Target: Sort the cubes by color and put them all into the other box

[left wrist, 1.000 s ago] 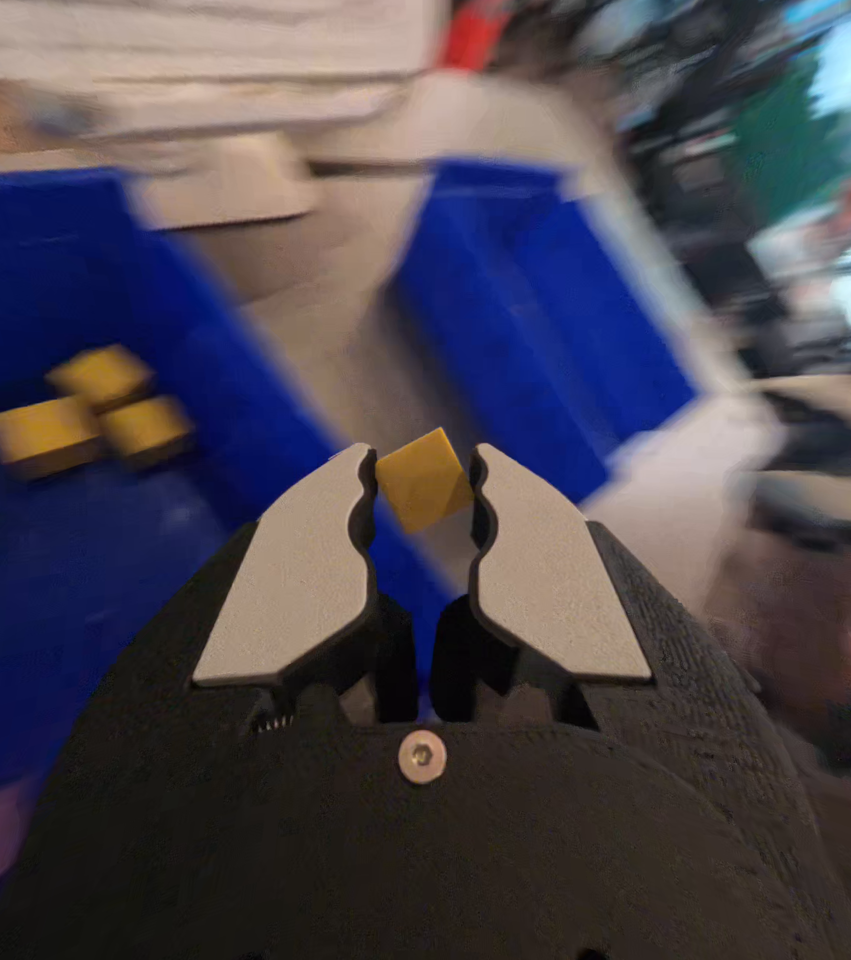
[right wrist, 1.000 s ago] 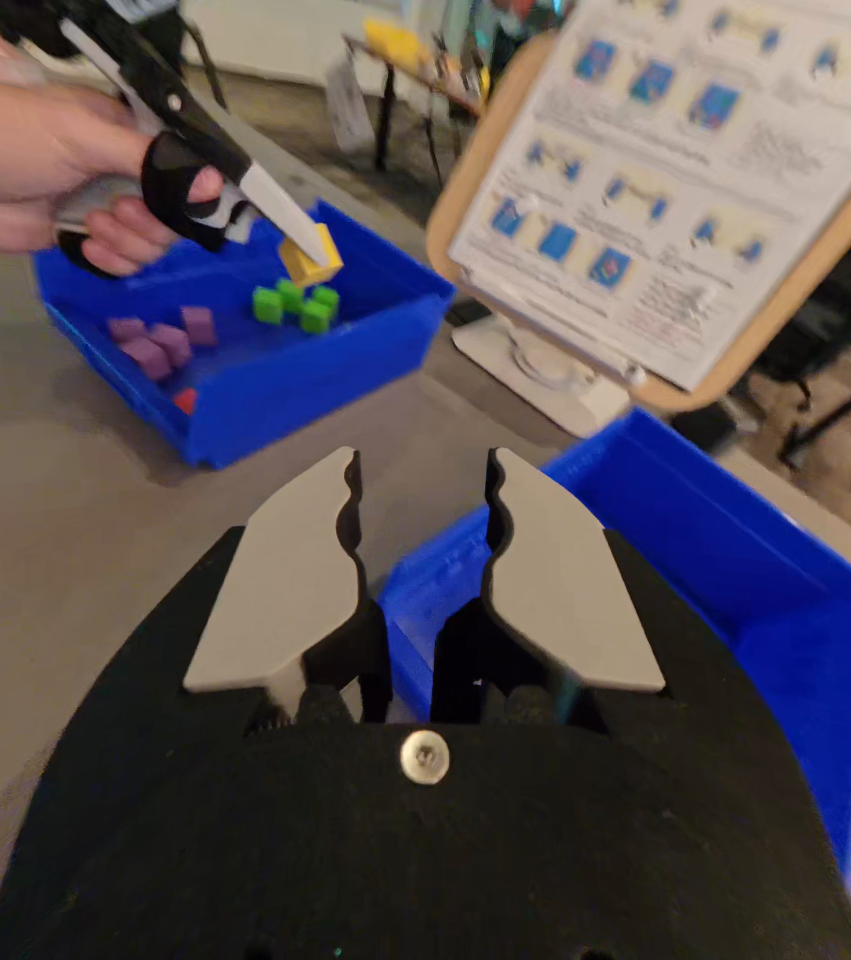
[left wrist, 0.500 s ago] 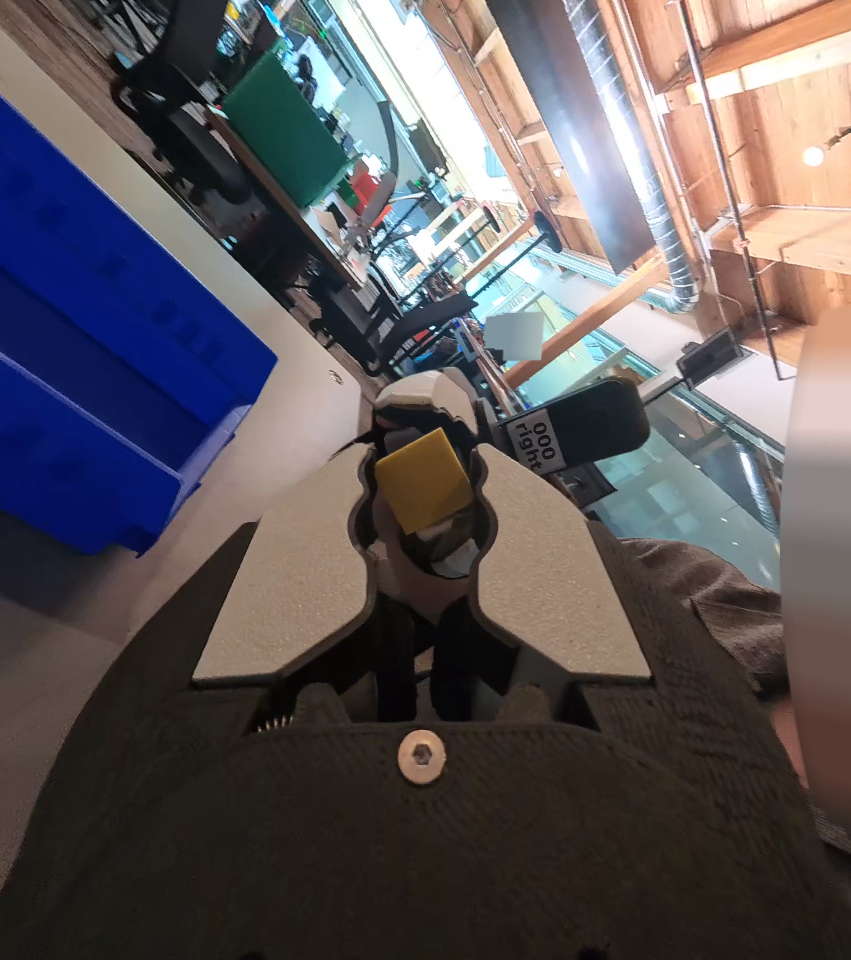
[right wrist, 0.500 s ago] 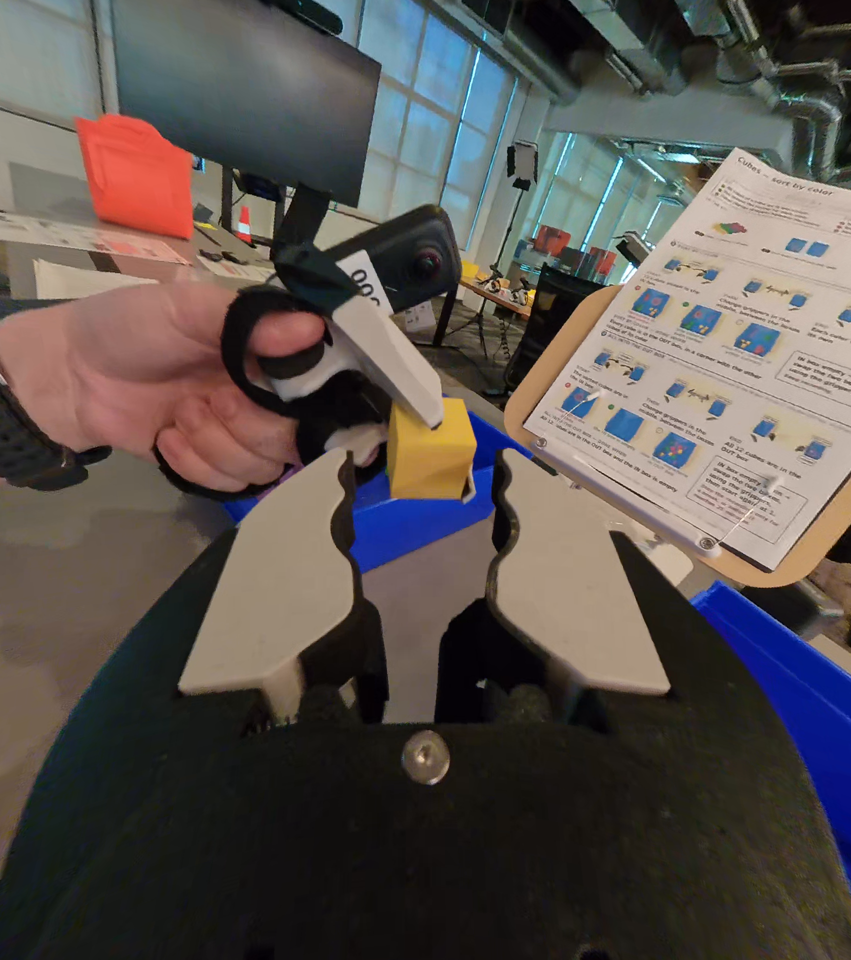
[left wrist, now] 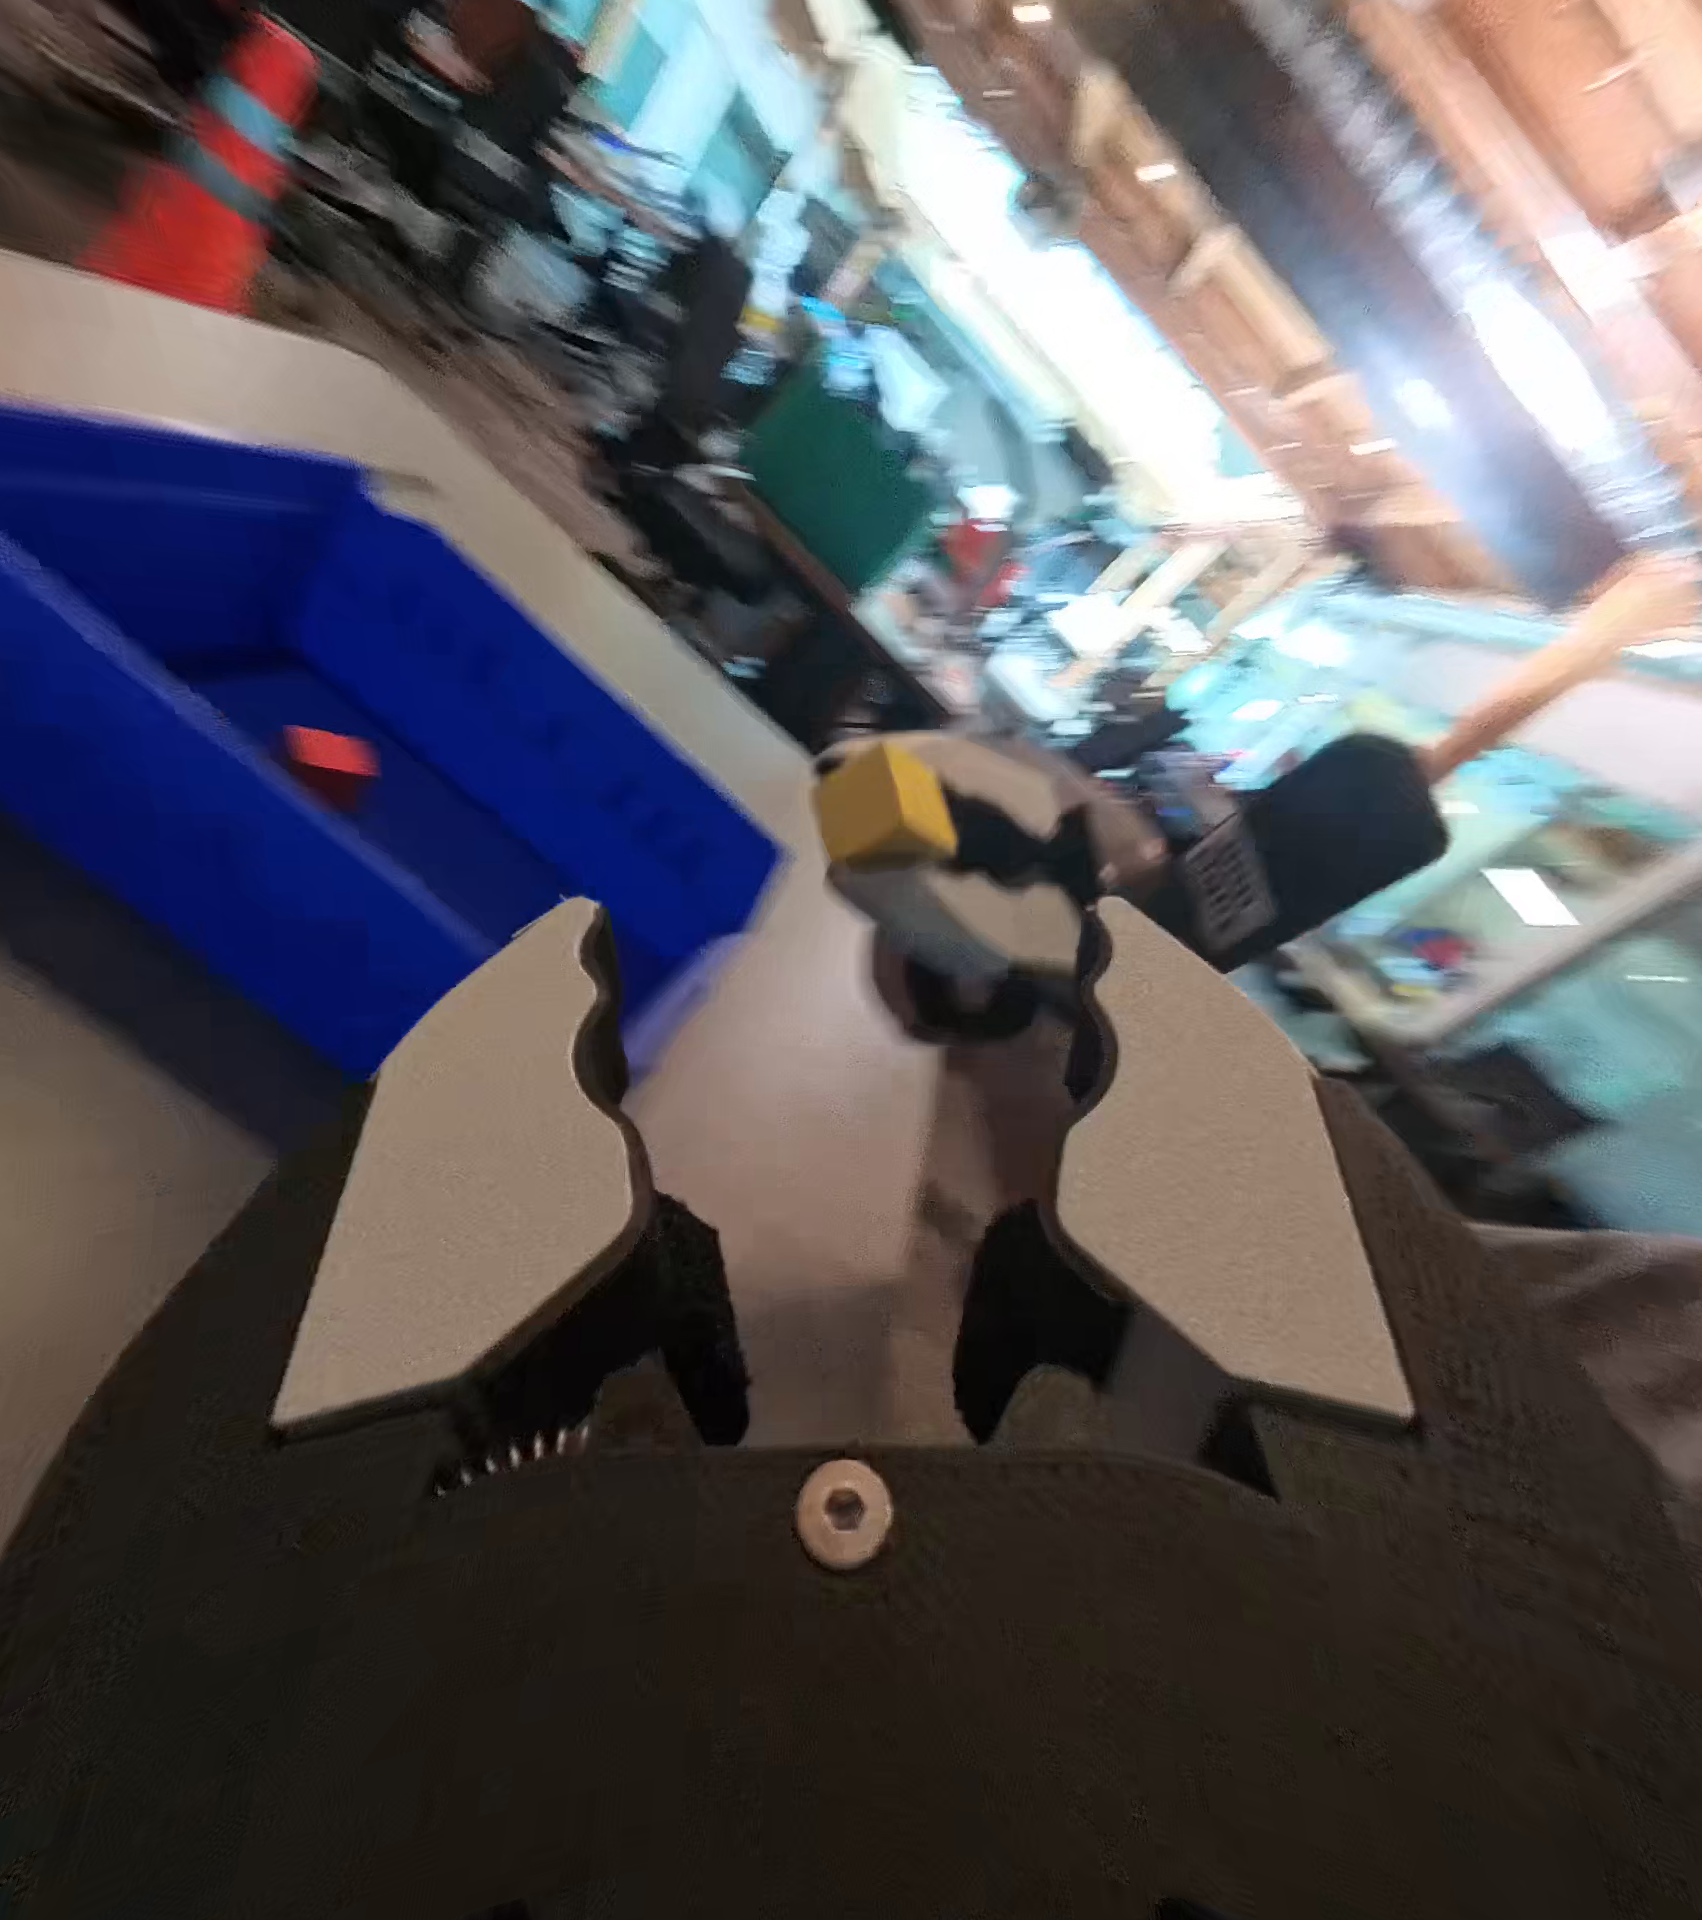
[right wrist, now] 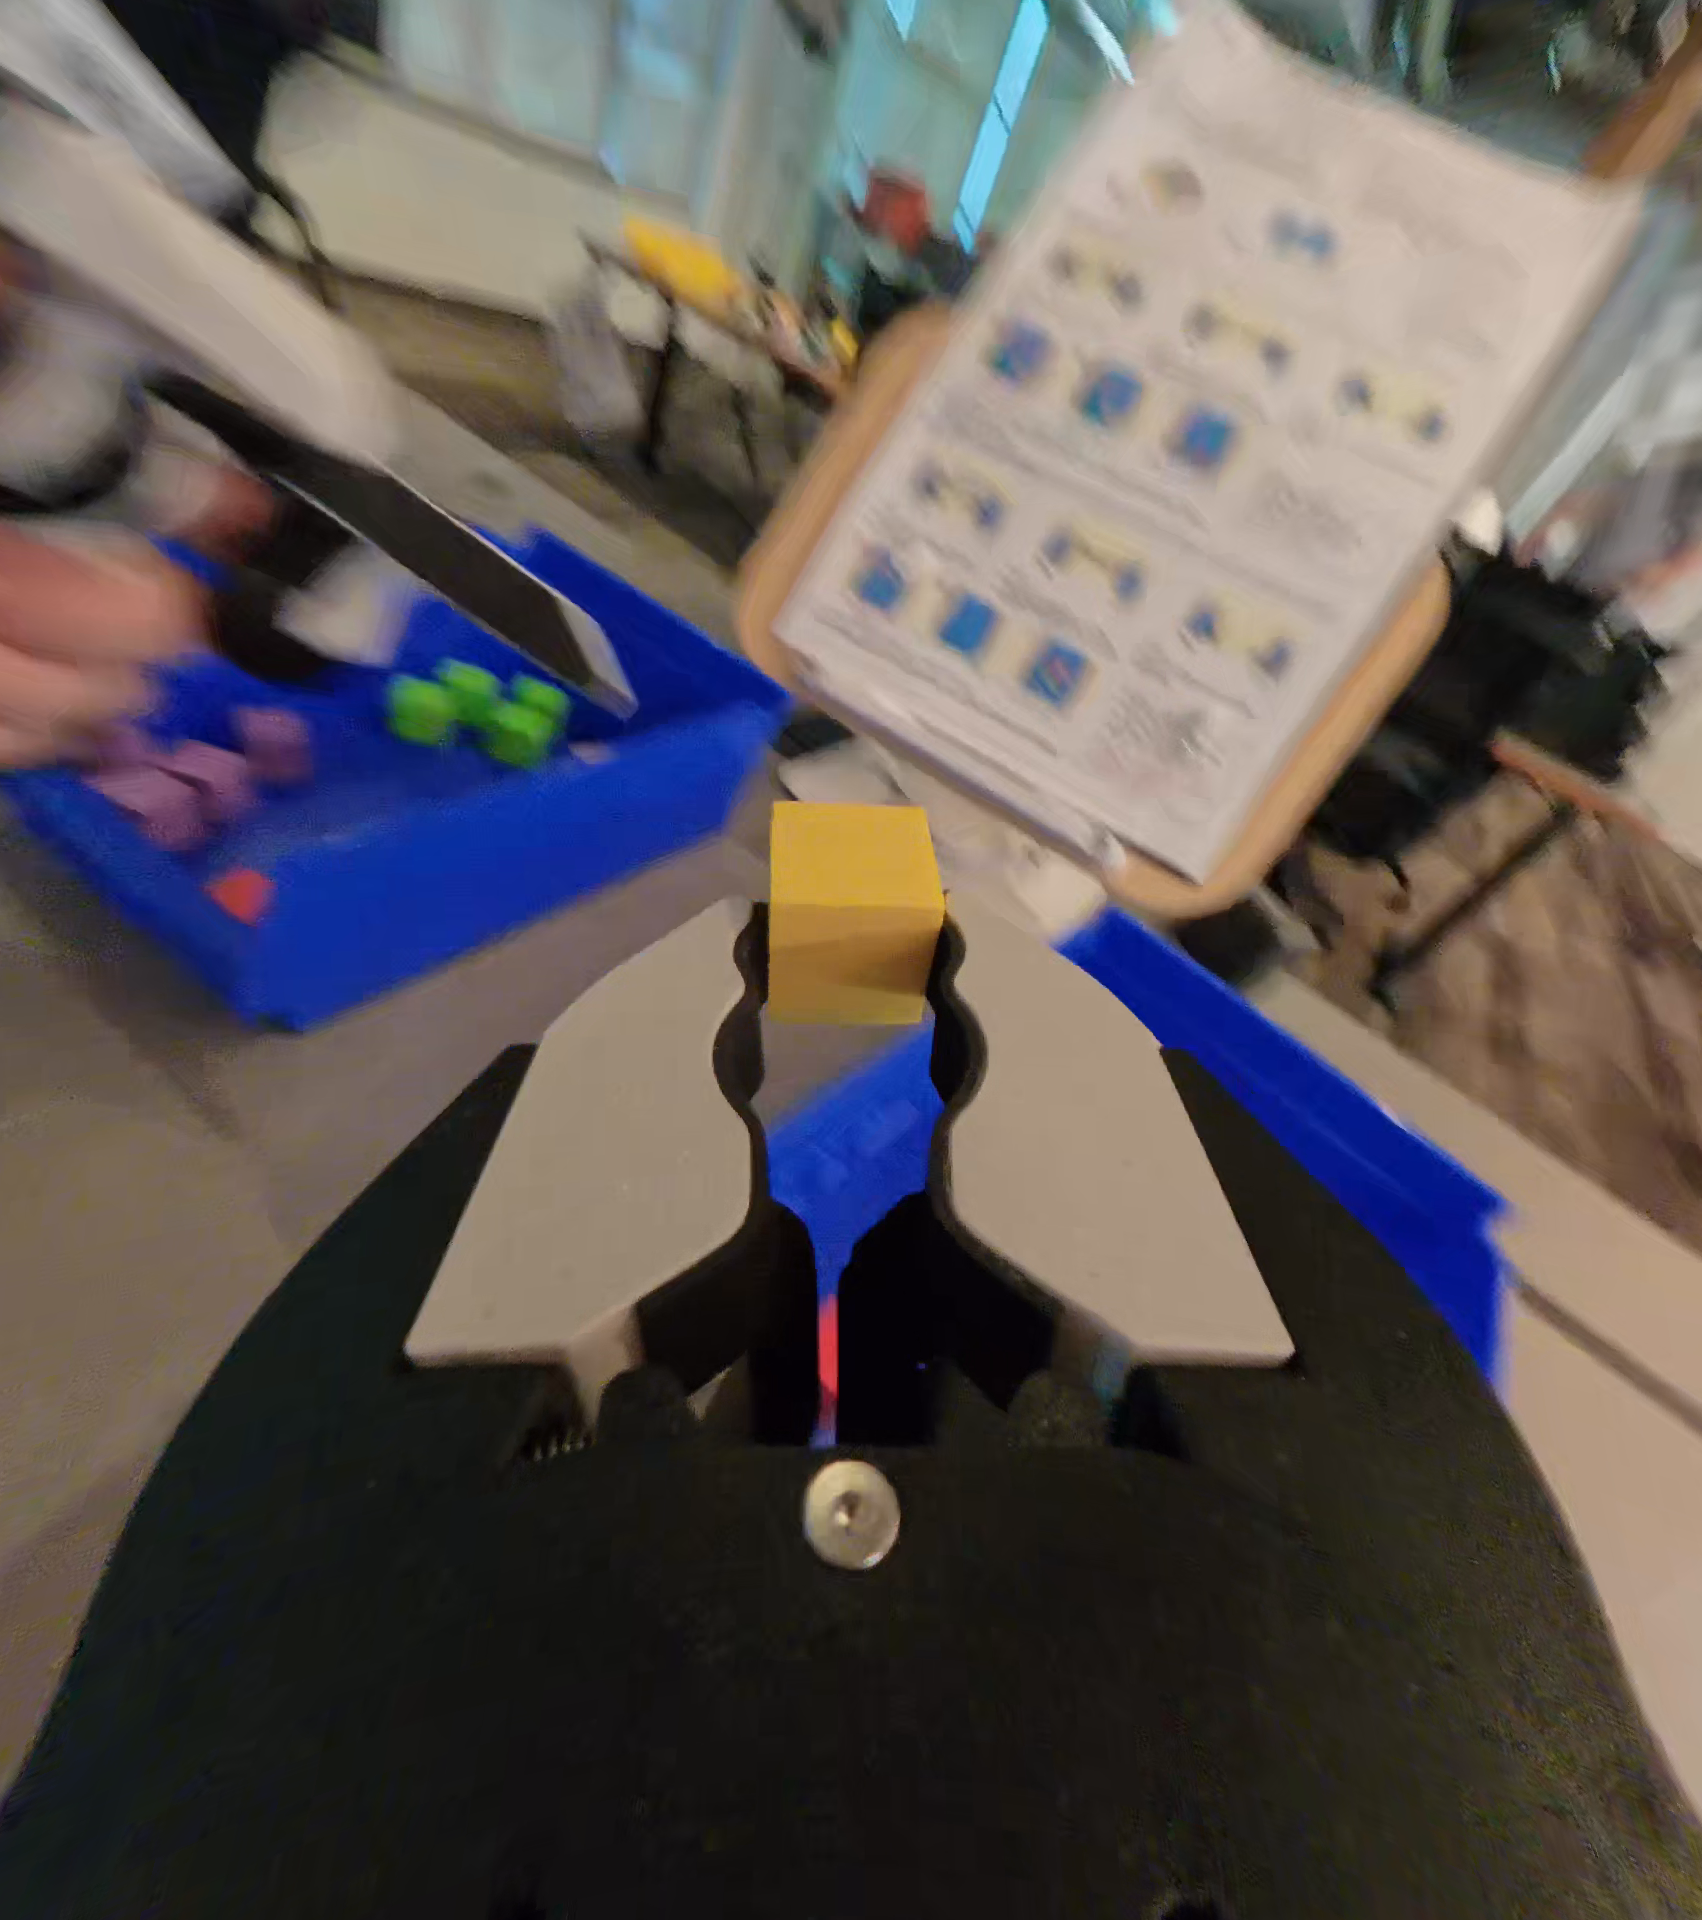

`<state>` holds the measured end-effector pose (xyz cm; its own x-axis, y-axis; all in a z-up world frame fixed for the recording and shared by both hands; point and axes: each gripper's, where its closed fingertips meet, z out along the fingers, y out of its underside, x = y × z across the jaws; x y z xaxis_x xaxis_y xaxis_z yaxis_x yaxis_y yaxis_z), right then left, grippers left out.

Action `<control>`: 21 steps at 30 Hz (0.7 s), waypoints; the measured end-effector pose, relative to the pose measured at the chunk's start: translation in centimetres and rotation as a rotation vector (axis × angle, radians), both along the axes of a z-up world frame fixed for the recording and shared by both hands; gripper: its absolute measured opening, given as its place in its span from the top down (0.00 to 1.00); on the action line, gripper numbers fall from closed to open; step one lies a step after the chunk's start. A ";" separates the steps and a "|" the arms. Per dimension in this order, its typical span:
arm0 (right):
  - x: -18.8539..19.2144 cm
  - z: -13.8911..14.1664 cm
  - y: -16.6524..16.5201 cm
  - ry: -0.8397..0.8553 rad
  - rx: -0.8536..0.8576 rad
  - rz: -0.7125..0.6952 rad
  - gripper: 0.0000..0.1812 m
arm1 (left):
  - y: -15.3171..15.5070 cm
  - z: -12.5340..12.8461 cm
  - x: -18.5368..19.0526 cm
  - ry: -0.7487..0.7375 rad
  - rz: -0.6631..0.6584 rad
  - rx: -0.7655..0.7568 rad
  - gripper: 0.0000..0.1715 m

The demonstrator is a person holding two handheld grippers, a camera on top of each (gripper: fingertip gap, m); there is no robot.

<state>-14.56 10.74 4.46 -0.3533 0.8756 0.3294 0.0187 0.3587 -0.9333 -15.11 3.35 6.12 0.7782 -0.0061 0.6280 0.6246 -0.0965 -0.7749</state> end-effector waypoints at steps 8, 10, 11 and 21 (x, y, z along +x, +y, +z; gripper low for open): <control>-4.8 -9.8 12.6 -0.385 -0.094 -0.388 0.84 | -14.6 -3.6 -8.9 0.465 0.695 -0.532 0.54; -5.2 -11.6 13.8 -0.448 -0.103 -0.456 0.84 | -16.3 -4.5 -9.1 0.463 0.726 -0.570 0.55; -5.3 -12.7 14.4 -0.497 -0.089 -0.495 0.84 | -16.8 -4.9 -9.1 0.461 0.732 -0.584 0.55; -5.0 -18.7 16.8 -0.842 0.052 -0.649 0.82 | -18.1 -5.1 -9.9 0.462 0.730 -0.621 0.56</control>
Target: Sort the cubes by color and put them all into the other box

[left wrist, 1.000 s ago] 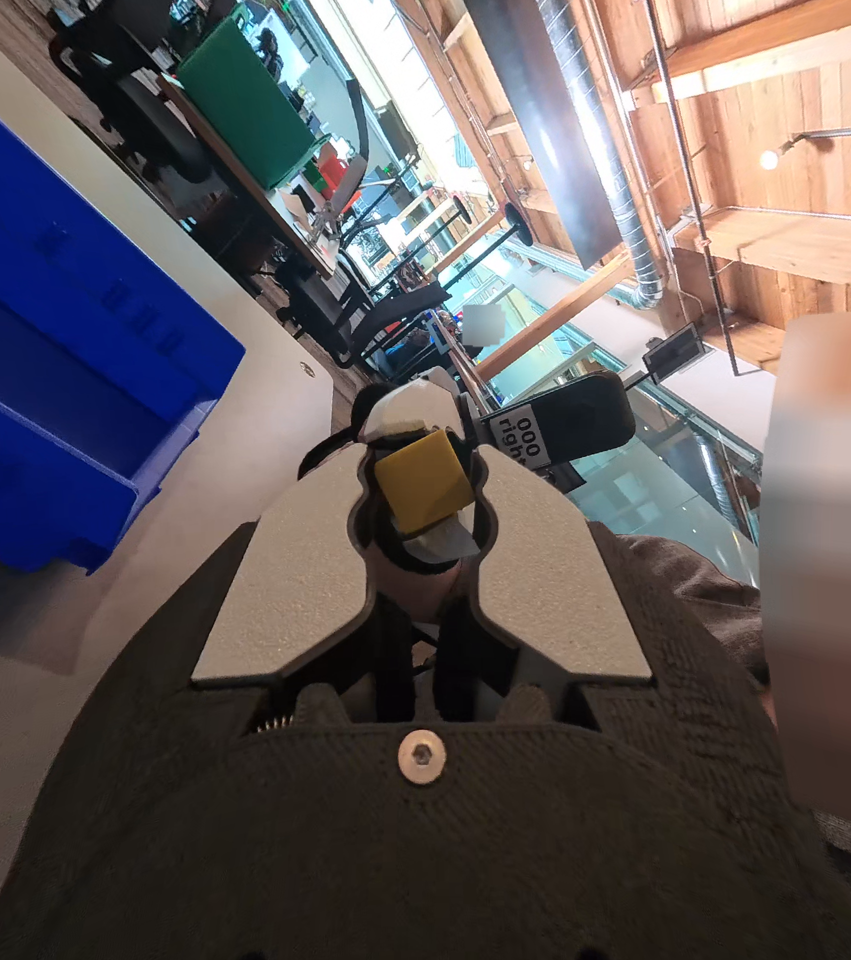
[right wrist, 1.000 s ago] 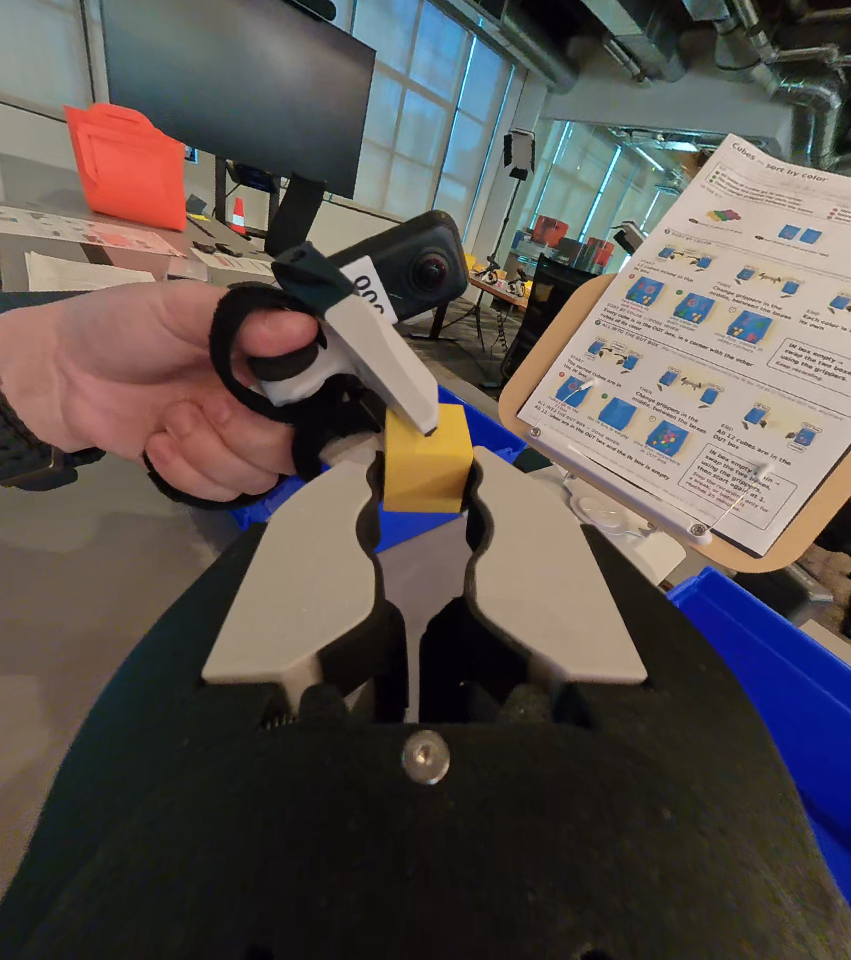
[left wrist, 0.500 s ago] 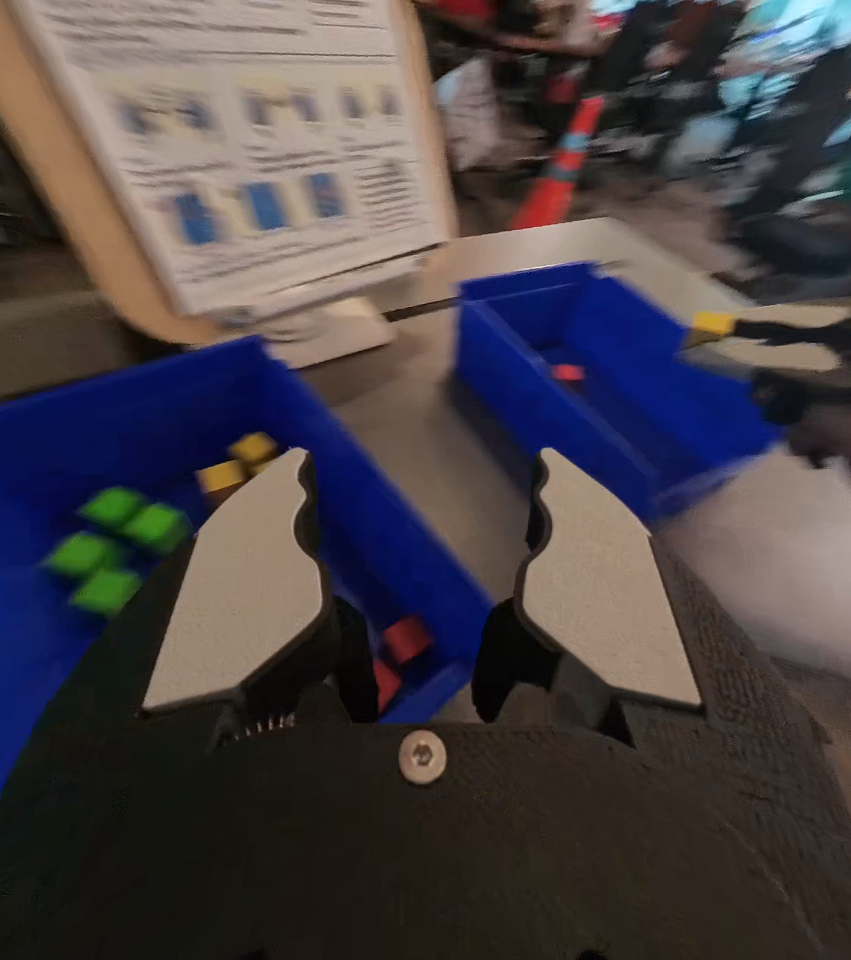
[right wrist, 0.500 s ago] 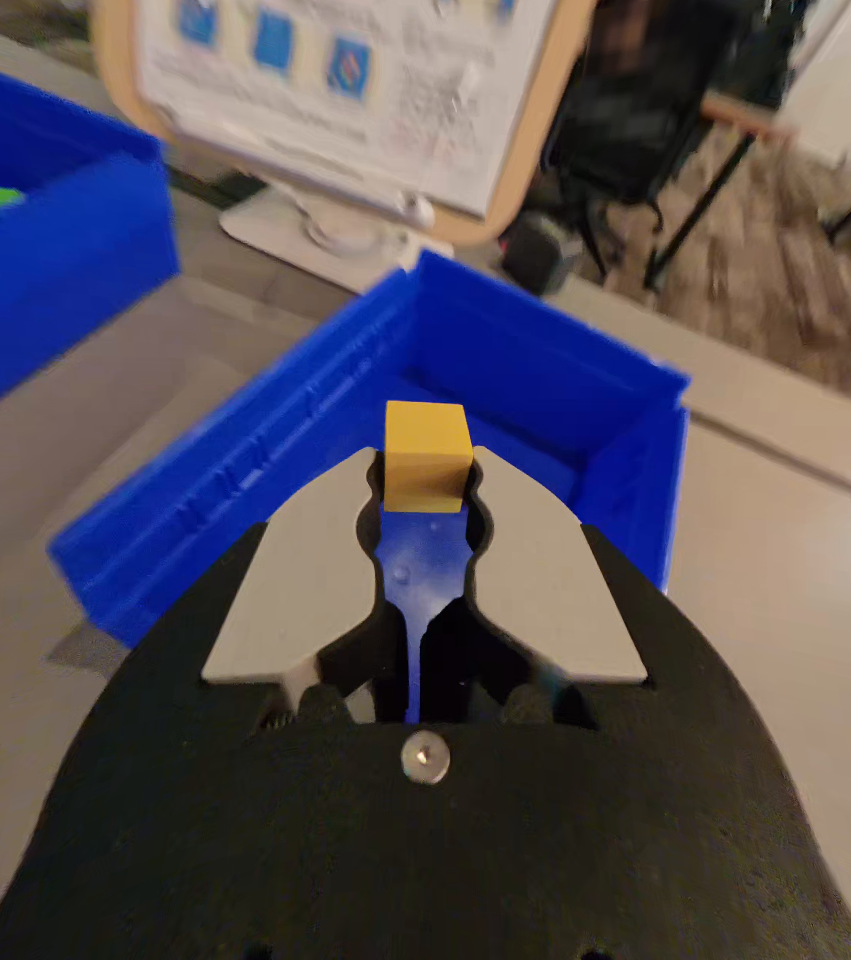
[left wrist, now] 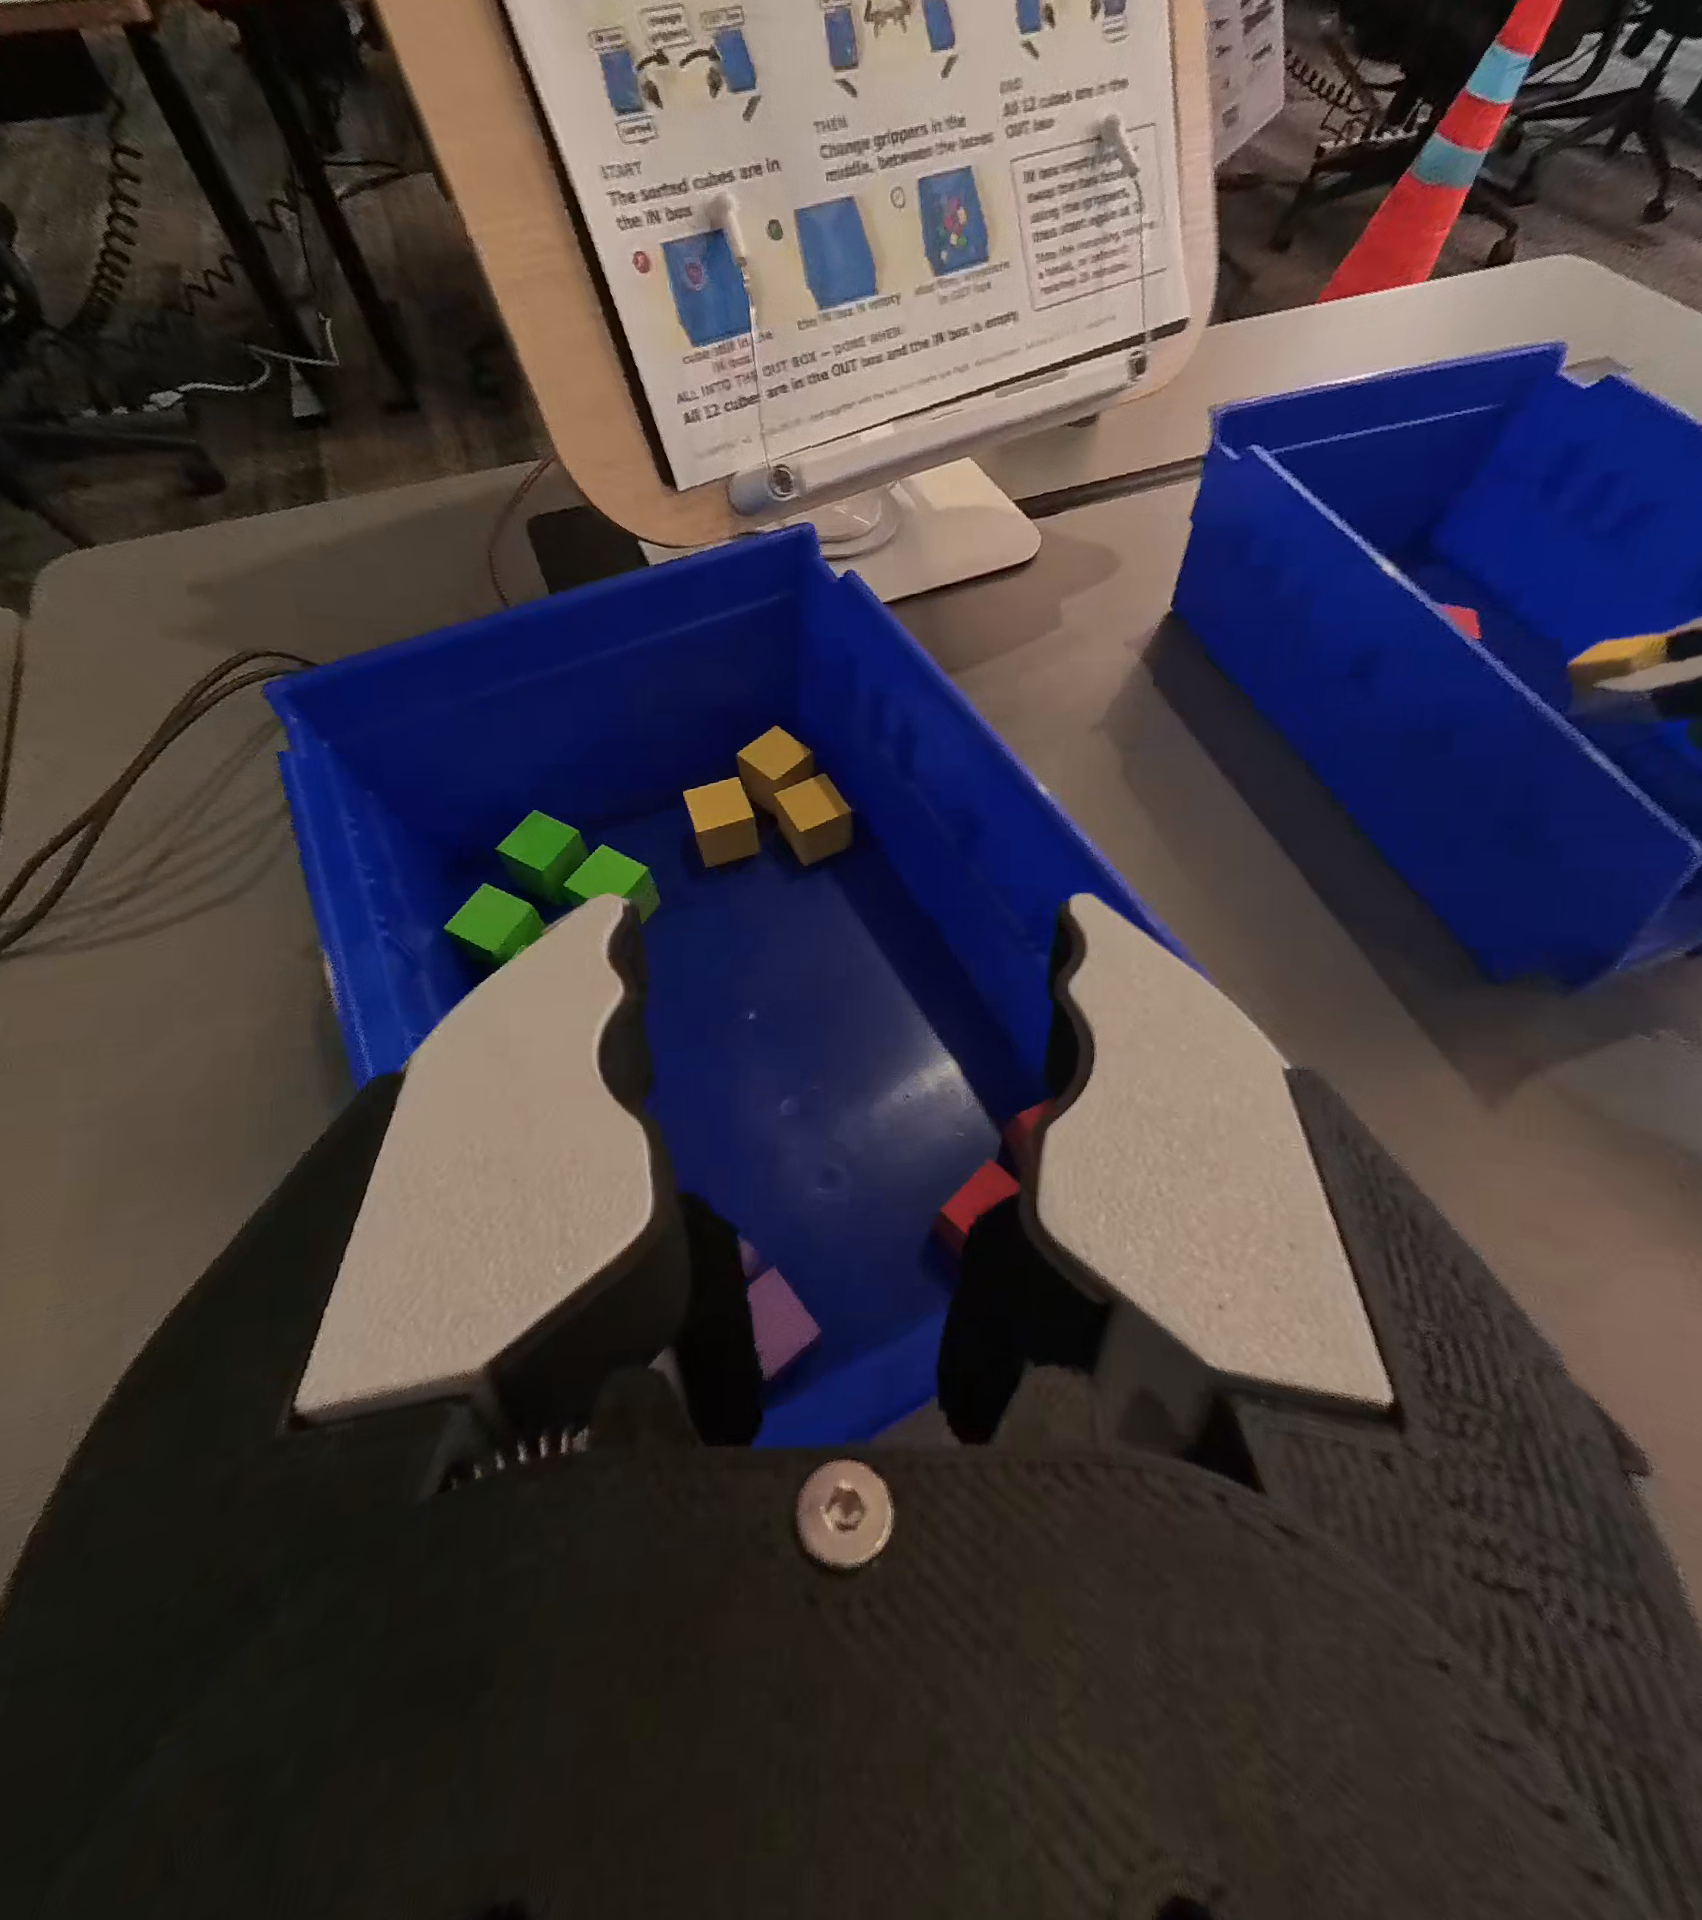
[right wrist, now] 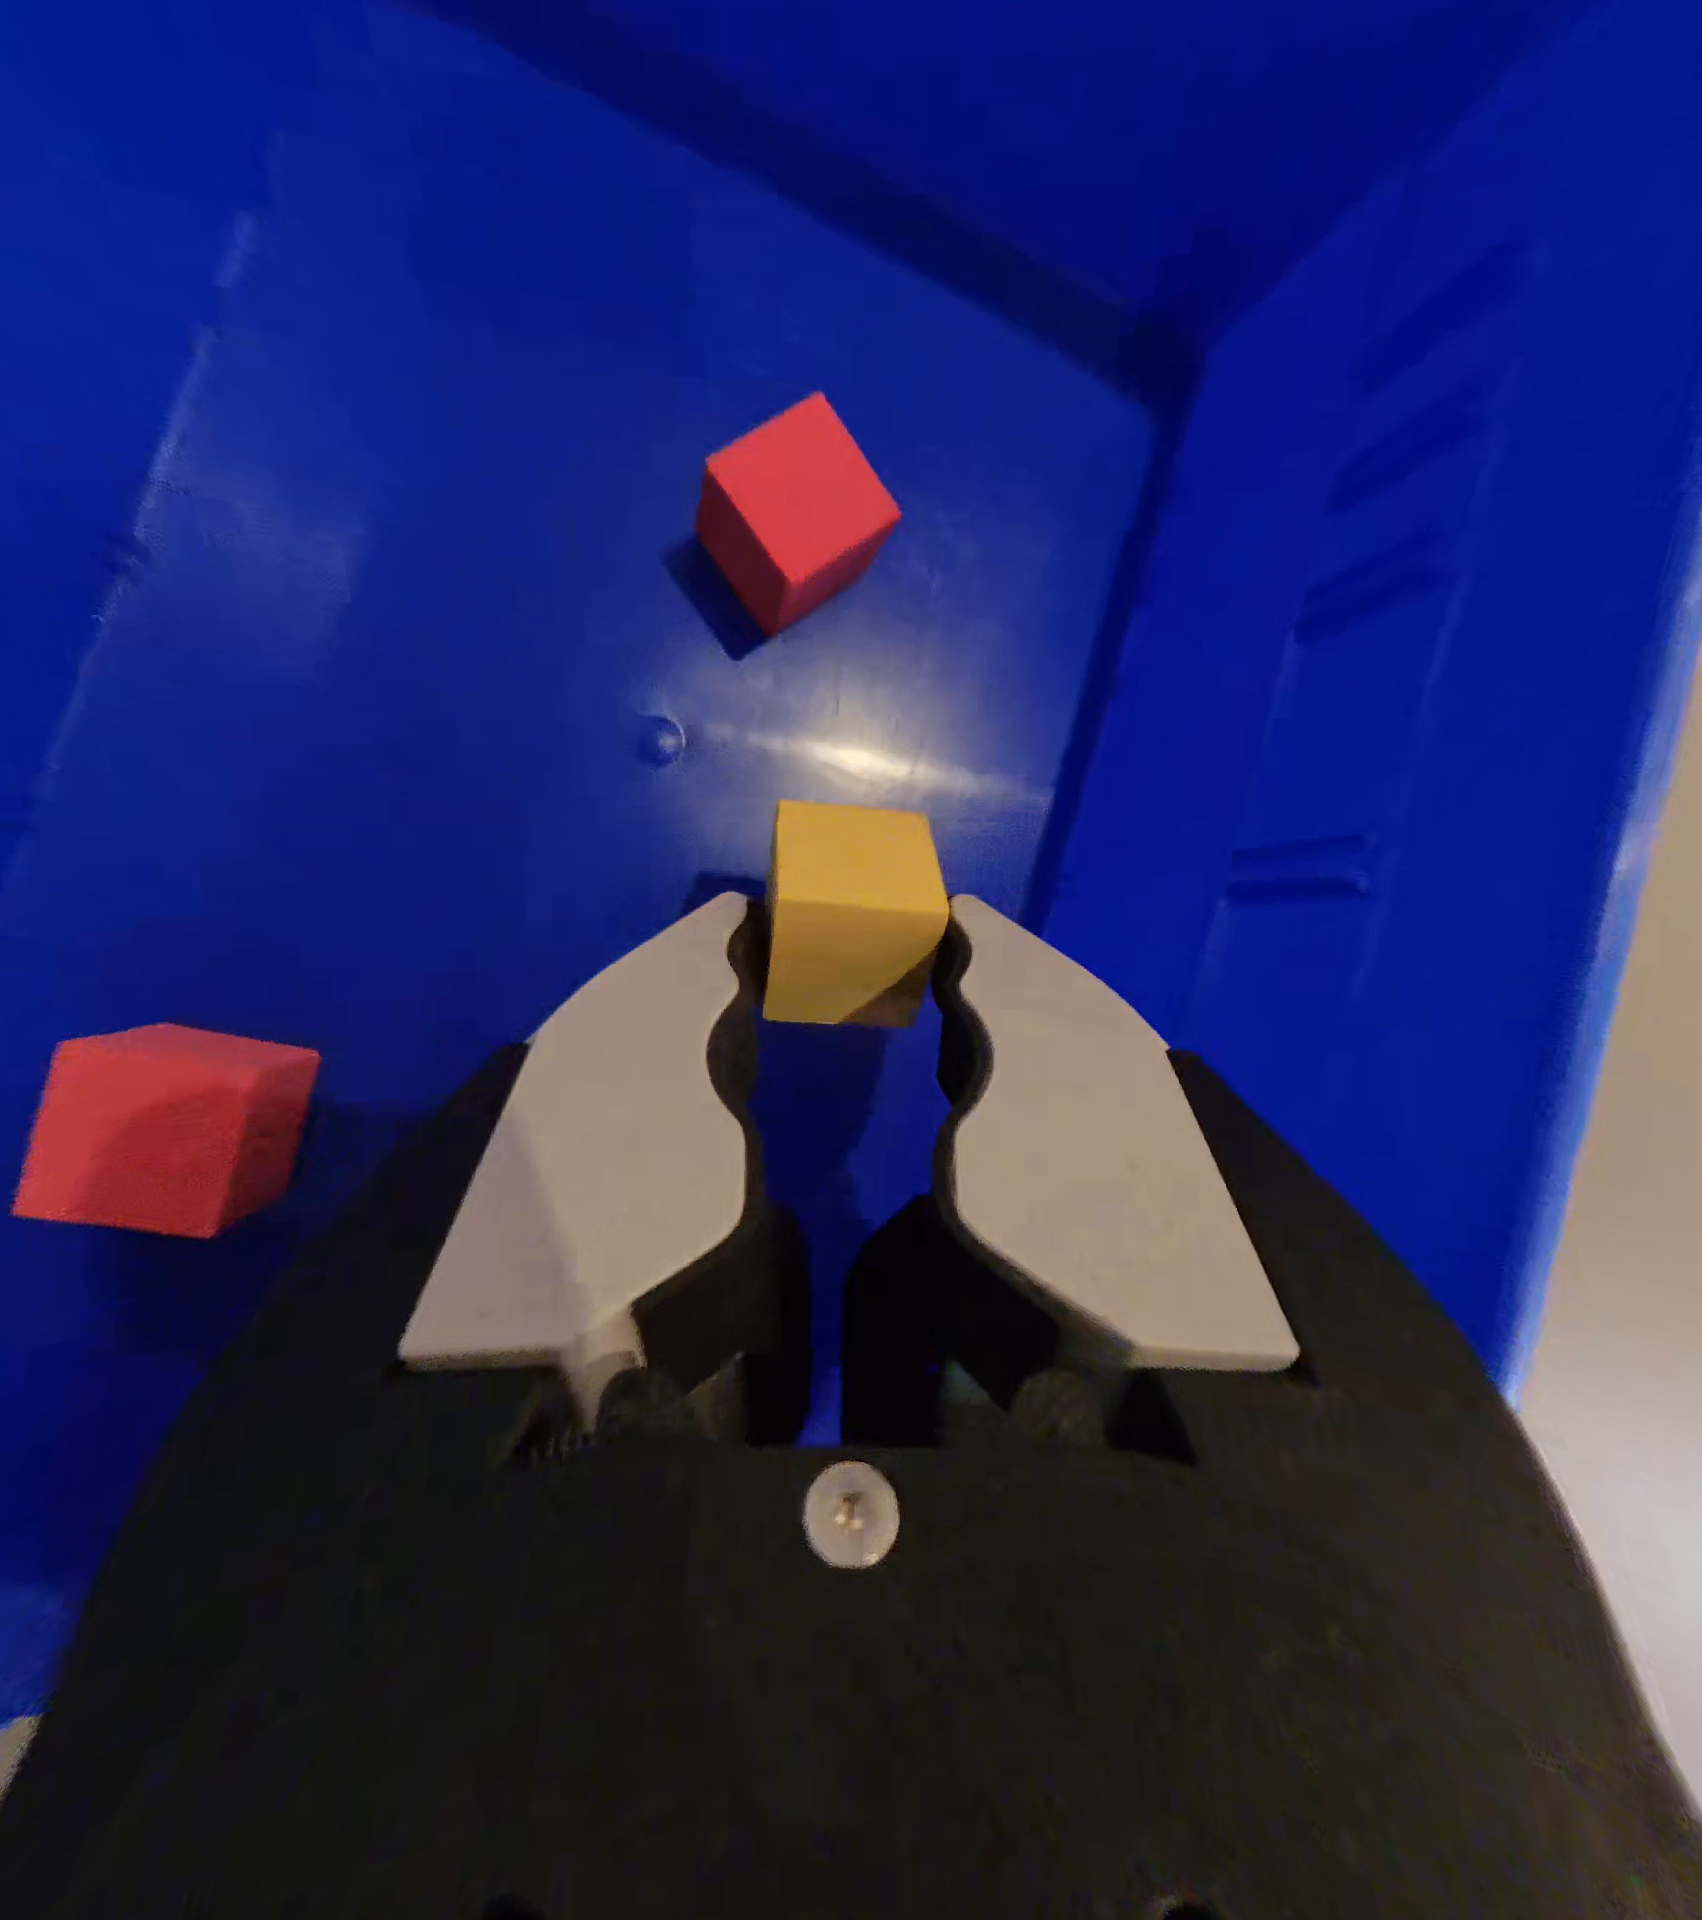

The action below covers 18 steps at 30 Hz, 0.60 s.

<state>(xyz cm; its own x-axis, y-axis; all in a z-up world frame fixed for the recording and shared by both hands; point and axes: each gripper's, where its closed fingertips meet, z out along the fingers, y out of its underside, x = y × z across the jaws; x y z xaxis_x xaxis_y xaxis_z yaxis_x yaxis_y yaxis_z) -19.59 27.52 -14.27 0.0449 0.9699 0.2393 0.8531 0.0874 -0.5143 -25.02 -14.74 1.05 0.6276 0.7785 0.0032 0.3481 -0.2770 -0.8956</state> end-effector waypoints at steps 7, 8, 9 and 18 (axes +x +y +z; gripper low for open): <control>0.4 -0.4 -0.8 -0.087 -0.045 0.012 0.67 | -1.1 -2.2 -2.7 -0.036 0.068 -0.130 0.57; 0.4 0.3 -1.0 -0.058 -0.051 0.019 0.65 | -0.8 -2.5 -3.2 -0.043 0.068 -0.141 0.57; 0.2 1.2 -1.4 -0.010 -0.057 0.034 0.66 | -0.4 -2.7 -3.8 -0.045 0.062 -0.146 0.57; 3.1 12.9 -6.4 0.491 0.096 0.216 0.74 | 1.5 -7.7 -11.3 -0.160 0.104 -0.402 0.60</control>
